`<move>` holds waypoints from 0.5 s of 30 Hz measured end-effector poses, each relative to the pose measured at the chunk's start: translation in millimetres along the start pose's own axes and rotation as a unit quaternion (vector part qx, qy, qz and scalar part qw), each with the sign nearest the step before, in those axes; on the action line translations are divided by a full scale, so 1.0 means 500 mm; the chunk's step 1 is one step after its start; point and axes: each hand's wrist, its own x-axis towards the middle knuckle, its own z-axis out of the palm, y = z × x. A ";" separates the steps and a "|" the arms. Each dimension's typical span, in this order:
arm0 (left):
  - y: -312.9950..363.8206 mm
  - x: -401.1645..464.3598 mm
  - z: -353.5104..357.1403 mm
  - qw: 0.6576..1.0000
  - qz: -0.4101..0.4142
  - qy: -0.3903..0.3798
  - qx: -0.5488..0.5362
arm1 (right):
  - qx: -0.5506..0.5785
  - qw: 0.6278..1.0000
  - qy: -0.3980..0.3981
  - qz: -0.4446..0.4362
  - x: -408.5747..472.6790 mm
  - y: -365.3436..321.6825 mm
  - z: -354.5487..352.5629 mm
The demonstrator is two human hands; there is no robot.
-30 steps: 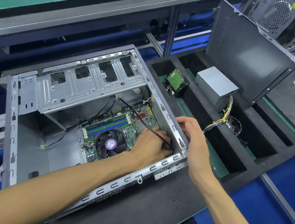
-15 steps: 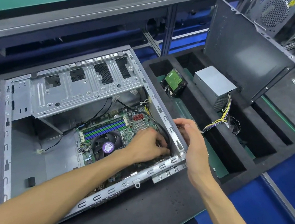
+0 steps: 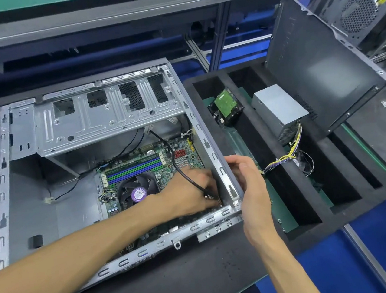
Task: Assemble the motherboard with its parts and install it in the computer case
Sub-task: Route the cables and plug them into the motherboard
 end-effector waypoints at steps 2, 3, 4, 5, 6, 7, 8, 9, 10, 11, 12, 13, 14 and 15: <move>0.005 0.000 0.004 0.999 0.007 0.018 0.048 | 0.001 1.000 0.001 0.001 0.000 0.000 0.000; 0.008 0.000 0.008 0.997 0.012 0.023 0.069 | 0.000 1.000 0.002 0.001 0.000 0.000 0.000; 0.010 0.000 0.011 0.997 0.014 0.022 0.075 | -0.001 1.000 0.004 0.000 0.000 0.001 -0.001; 0.011 0.002 0.013 0.997 0.013 0.015 0.072 | -0.003 1.000 0.004 0.000 -0.001 0.001 -0.001; 0.014 0.002 0.013 0.998 0.012 0.006 0.065 | -0.004 1.000 0.004 0.000 0.000 0.001 -0.001; 0.014 0.004 0.012 0.999 0.013 -0.001 0.051 | -0.004 1.000 0.004 0.000 0.000 0.001 -0.002; 0.014 0.006 0.009 0.999 0.015 -0.006 0.032 | -0.005 1.000 0.003 0.001 0.000 0.001 -0.002; 0.015 0.006 0.006 1.000 0.018 -0.005 0.009 | -0.005 1.000 0.003 0.002 -0.001 0.001 -0.002; 0.017 0.006 0.003 1.000 0.021 0.001 -0.016 | -0.005 1.000 0.003 0.002 -0.001 0.001 -0.001; 0.019 0.004 0.001 0.999 0.024 0.011 -0.036 | -0.005 1.000 0.004 0.002 -0.001 0.000 0.000; 0.020 0.002 0.000 0.998 0.025 0.016 -0.048 | -0.004 1.000 0.004 0.002 -0.002 0.000 0.000; 0.018 0.000 0.000 0.998 0.023 0.011 -0.048 | -0.004 1.000 0.005 0.001 -0.002 0.000 0.001; 0.016 -0.001 0.002 0.999 0.017 -0.005 -0.042 | -0.005 1.000 0.005 0.001 -0.002 0.000 0.001; 0.013 0.001 0.005 0.999 0.004 -0.023 -0.038 | -0.005 1.000 0.005 0.000 -0.002 -0.001 0.001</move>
